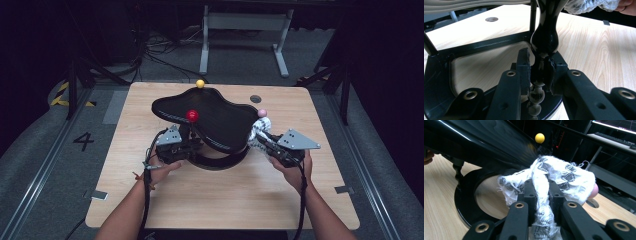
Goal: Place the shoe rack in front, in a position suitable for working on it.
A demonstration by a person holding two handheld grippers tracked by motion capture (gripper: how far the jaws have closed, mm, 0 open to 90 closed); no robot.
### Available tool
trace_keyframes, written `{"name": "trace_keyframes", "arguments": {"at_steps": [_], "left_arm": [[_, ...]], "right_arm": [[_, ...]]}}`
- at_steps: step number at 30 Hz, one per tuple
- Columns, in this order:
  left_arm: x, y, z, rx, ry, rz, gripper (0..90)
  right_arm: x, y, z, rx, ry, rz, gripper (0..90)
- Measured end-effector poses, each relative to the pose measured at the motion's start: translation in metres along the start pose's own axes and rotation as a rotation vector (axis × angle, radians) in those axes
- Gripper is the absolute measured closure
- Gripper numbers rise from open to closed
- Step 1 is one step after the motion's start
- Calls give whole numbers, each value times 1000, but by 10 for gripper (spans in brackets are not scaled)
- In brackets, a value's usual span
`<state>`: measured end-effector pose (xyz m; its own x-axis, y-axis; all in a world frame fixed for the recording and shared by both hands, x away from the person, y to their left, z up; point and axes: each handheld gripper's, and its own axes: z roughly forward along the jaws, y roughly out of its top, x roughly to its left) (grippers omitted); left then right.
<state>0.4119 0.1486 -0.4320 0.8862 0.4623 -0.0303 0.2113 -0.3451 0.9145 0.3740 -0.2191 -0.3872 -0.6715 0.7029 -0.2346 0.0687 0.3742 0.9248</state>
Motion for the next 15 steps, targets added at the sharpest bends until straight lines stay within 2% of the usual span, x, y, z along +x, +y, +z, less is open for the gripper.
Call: {"name": "trace_keyframes", "arguments": {"at_steps": [9,15], "left_arm": [[-1,-1,1,-9,-1,-9,750],[-1,-1,1,-7,1,-12,750]], "right_arm": [[12,8,-6,-19,26,-30,811],[7,8,0,-2,11,-30,811]]}}
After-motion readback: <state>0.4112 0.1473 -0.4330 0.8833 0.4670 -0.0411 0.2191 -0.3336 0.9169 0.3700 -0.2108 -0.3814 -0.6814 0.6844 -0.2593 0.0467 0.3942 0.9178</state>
